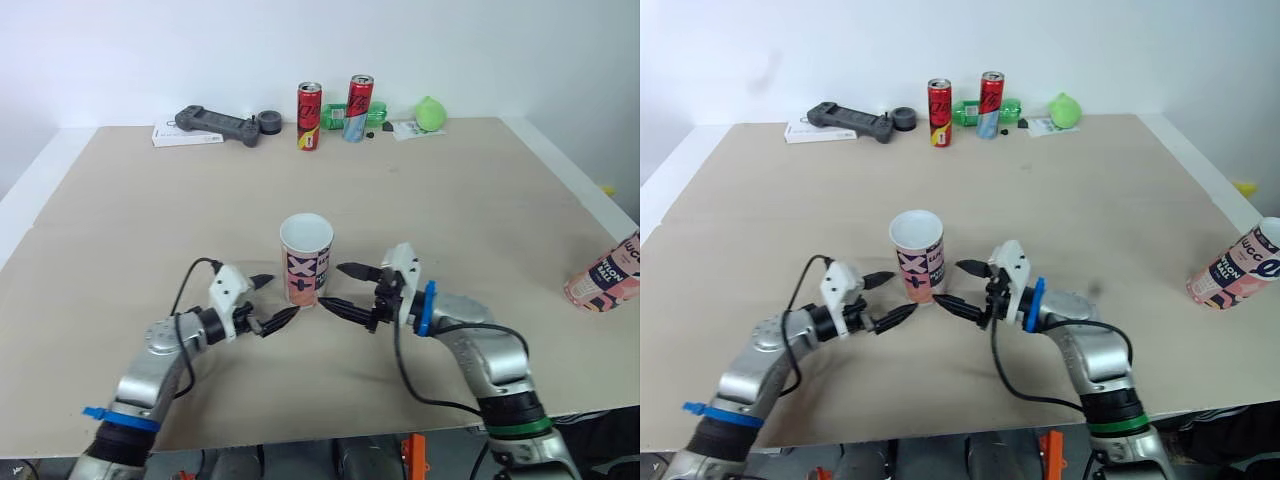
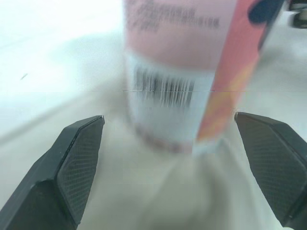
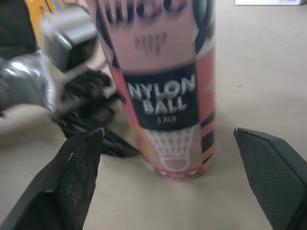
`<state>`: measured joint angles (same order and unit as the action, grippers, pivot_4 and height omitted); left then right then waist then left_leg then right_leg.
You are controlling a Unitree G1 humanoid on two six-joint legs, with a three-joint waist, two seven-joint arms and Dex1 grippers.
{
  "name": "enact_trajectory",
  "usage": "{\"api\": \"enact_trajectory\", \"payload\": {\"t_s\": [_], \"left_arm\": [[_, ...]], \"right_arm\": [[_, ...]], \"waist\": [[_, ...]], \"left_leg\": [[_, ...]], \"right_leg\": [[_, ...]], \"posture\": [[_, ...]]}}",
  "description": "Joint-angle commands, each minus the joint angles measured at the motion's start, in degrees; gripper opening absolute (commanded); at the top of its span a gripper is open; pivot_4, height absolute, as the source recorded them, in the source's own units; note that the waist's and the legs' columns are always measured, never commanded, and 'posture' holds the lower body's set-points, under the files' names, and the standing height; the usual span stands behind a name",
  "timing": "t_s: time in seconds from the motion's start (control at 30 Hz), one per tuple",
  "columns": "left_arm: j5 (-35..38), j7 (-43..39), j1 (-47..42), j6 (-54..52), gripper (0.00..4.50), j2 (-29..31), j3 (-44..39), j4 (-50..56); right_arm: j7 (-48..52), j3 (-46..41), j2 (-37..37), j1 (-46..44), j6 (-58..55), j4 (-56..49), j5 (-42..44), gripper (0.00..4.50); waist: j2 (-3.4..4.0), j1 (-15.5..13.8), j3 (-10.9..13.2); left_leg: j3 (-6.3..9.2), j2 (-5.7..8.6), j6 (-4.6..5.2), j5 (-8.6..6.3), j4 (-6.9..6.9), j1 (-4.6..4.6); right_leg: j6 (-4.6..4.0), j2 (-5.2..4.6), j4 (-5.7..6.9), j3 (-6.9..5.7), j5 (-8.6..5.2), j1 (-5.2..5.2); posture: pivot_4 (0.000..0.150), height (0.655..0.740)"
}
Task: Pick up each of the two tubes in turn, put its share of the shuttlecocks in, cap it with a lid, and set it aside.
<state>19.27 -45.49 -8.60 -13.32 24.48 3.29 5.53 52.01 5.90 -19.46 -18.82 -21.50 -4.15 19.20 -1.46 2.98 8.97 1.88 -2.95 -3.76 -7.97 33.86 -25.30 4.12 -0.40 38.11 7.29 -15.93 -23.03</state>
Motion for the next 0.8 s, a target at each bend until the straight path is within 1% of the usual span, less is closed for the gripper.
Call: {"api": "enact_trajectory", "payload": {"t_s": [0.03,0.17,0.27,0.37,0.63,0.73,0.8], "left_arm": [[5.3,0.0,1.8,-2.9,4.50,2.0,-5.5,6.3],[9.1,0.7,5.3,-5.7,4.50,3.2,-9.4,11.4],[9.8,1.0,7.6,-6.9,4.50,3.7,-9.6,14.6],[9.1,0.9,9.7,-7.0,4.50,4.5,-8.8,16.6],[7.9,1.3,10.0,-4.6,4.50,4.2,-8.0,17.8],[8.2,1.8,9.2,-4.8,4.50,3.9,-7.8,17.7],[8.1,1.9,8.7,-4.8,4.50,3.7,-7.4,17.5]], "right_arm": [[-0.8,2.1,2.8,-2.8,6.9,5.3,-2.6,4.46],[-0.8,3.5,6.5,-7.2,10.8,13.0,-3.8,4.46],[-0.2,4.2,8.4,-10.4,13.1,18.0,-4.5,4.46],[0.3,4.5,9.7,-13.0,15.7,22.8,-5.5,4.46],[1.2,4.4,11.3,-14.8,18.3,26.8,-5.4,4.46],[1.2,4.3,11.7,-14.9,18.3,26.9,-5.1,3.72],[1.2,4.2,11.8,-14.8,18.0,26.5,-4.9,3.02]], "waist": [[-0.07,0.0,0.1],[-0.18,-0.2,0.1],[-0.25,-0.2,0.2],[-0.25,-0.2,0.2],[-0.27,-0.2,0.2],[-0.27,-0.2,0.2],[-0.27,-0.2,0.2]], "left_leg": [[0.00,0.00,0.00,0.00,0.00,0.00],[-0.02,-0.02,-0.01,0.00,0.00,-0.01],[-0.04,-0.06,-0.04,-0.03,0.00,0.00],[-0.05,-0.08,-0.06,-0.04,-0.01,0.01],[-0.06,-0.09,-0.06,-0.04,-0.01,0.03],[-0.07,-0.13,-0.06,-0.04,-0.02,0.05],[-0.07,-0.13,-0.06,-0.04,-0.02,0.06]], "right_leg": [[-0.06,-0.01,0.00,0.00,-0.04,0.00],[-0.06,-0.01,0.01,-0.01,-0.02,0.01],[-0.04,0.00,0.00,-0.02,0.01,0.01],[-0.06,0.01,0.01,-0.03,0.01,0.00],[-0.10,0.01,0.01,-0.04,0.01,0.00],[-0.11,0.04,0.03,-0.05,0.02,0.00],[-0.12,0.05,0.03,-0.05,0.02,0.00]], "posture": [[0.150,0.7400],[0.150,0.7400],[0.150,0.7400],[0.150,0.7400],[0.150,0.7400],[0.150,0.7400],[0.150,0.7400]]}}
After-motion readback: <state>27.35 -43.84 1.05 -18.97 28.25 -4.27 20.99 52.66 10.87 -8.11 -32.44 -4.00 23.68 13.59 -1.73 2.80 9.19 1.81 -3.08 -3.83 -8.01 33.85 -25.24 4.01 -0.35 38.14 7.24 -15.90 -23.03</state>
